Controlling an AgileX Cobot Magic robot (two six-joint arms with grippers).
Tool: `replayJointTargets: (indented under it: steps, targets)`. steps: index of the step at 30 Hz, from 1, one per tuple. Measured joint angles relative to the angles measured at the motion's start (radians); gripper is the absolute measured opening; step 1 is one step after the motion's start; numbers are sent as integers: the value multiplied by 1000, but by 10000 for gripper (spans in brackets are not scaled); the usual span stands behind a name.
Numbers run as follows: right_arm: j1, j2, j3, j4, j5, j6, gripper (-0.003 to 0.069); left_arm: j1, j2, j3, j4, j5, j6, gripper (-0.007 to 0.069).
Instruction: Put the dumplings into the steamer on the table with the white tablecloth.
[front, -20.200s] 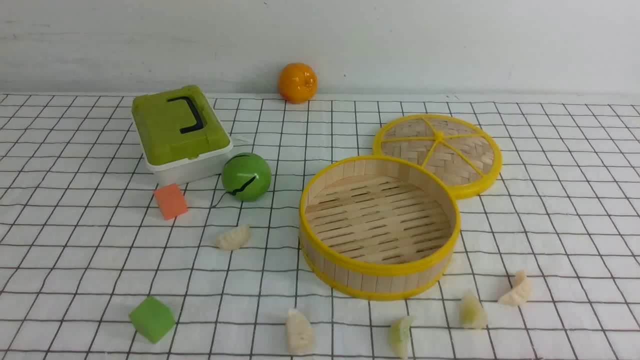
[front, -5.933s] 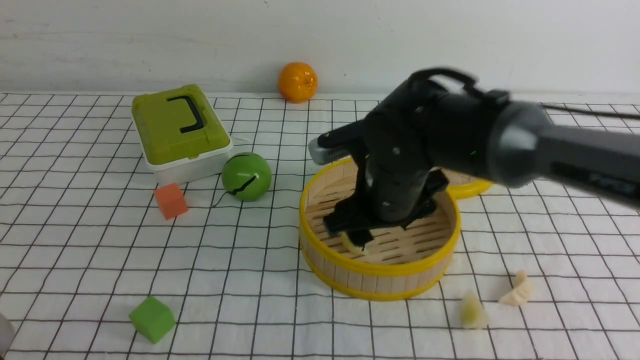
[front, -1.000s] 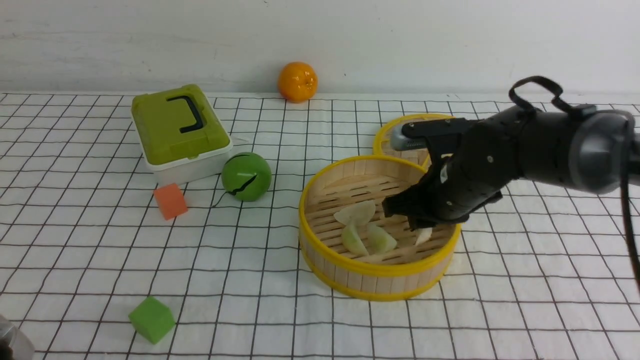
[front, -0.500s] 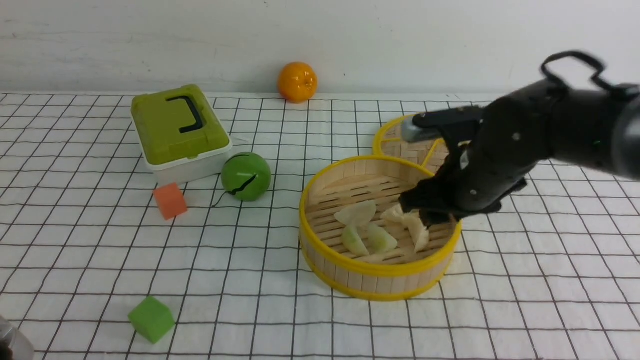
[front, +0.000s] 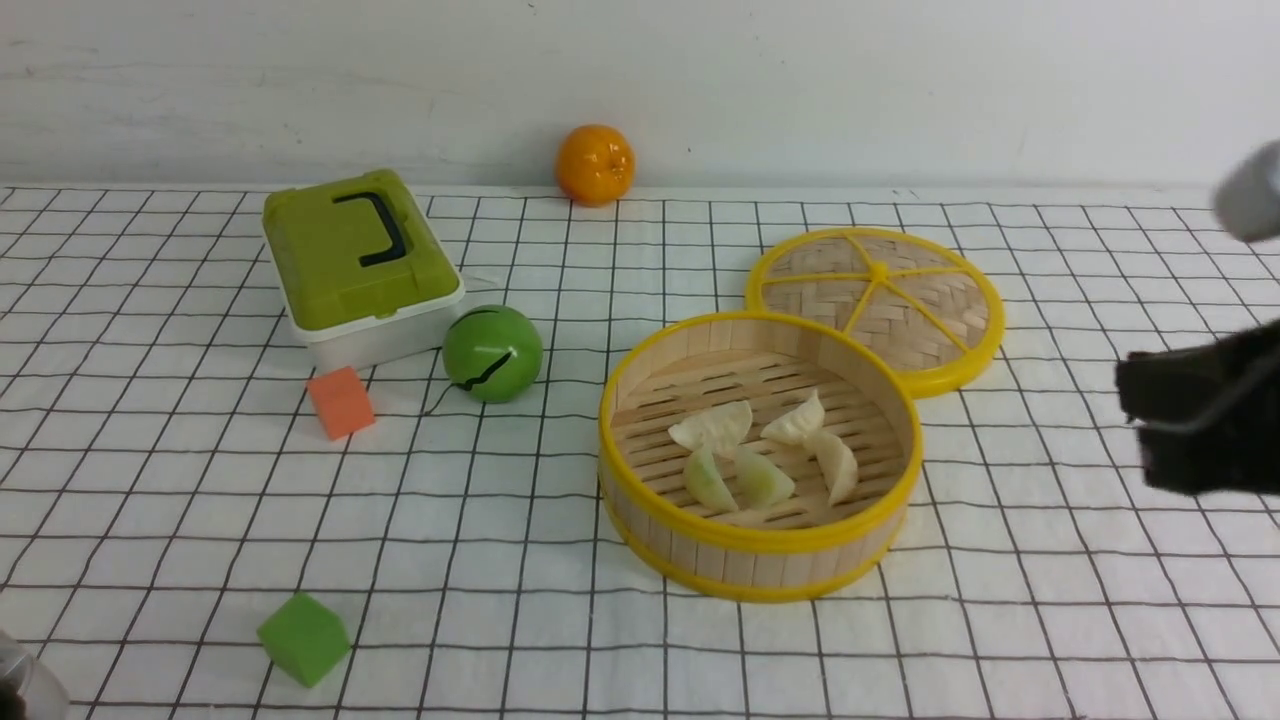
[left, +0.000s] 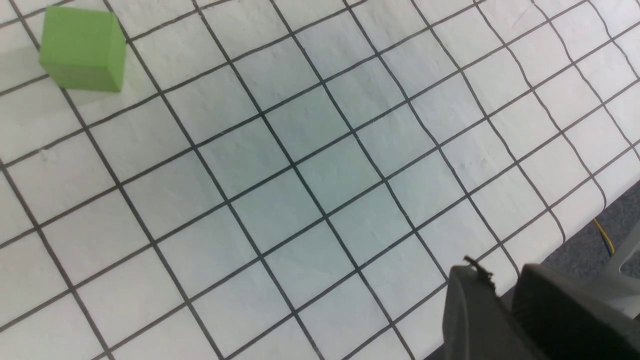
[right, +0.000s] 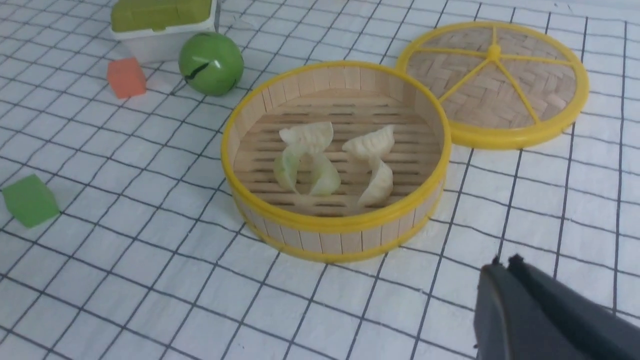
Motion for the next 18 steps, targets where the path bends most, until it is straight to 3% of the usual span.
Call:
replayJointTargets:
  steps: [5,8,13,18]
  targets:
    - [1,-17,0,42,1,44,-23,0,0,0,1,0,0,132]
    - [47,-22,2,55,-23,-30,-23,0,0,0,1,0,0,137]
    - [83,-82,139,56,-266,-185,-23,0,0,0,1,0,0,145]
    - [20,-208,305,56,-452,-196,-23,0,0,0,1,0,0,146]
